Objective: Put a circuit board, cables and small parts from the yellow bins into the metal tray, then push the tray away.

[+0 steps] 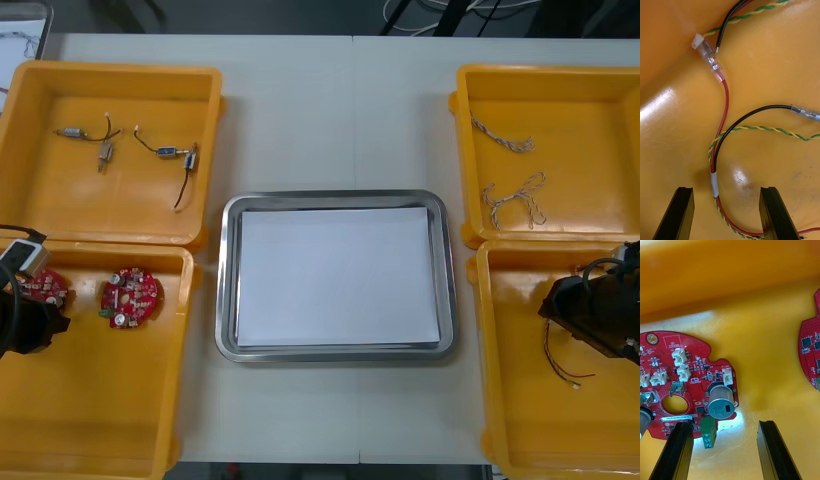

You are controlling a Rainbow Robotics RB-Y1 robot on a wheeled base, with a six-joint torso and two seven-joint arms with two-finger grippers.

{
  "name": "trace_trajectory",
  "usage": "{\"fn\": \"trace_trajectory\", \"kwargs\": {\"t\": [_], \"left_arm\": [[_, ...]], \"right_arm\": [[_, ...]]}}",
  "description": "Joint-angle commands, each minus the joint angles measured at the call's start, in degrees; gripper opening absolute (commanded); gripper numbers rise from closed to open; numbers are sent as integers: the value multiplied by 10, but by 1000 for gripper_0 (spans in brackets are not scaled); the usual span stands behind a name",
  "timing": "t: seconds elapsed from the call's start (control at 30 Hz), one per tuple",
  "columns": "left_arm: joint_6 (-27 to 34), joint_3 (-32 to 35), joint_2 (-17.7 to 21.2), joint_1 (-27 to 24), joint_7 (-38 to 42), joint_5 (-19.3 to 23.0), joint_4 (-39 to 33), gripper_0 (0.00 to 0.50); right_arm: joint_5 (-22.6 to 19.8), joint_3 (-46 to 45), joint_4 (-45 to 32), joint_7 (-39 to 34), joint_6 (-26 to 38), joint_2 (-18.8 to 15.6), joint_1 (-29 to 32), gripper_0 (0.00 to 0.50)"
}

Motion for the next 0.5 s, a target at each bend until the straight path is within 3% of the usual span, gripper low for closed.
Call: {"fn": "trace_trajectory", "kwargs": {"t": [0.03,0.5], "left_arm": [[-6,-12,9,14,-53,-22,3,500],[-6,-12,0,9,-48,-25,3,500]], "right_arm": [[1,24,-4,-17,4,-7,-14,500],[-3,26,-4,-20,21,-17,-21,500]]}}
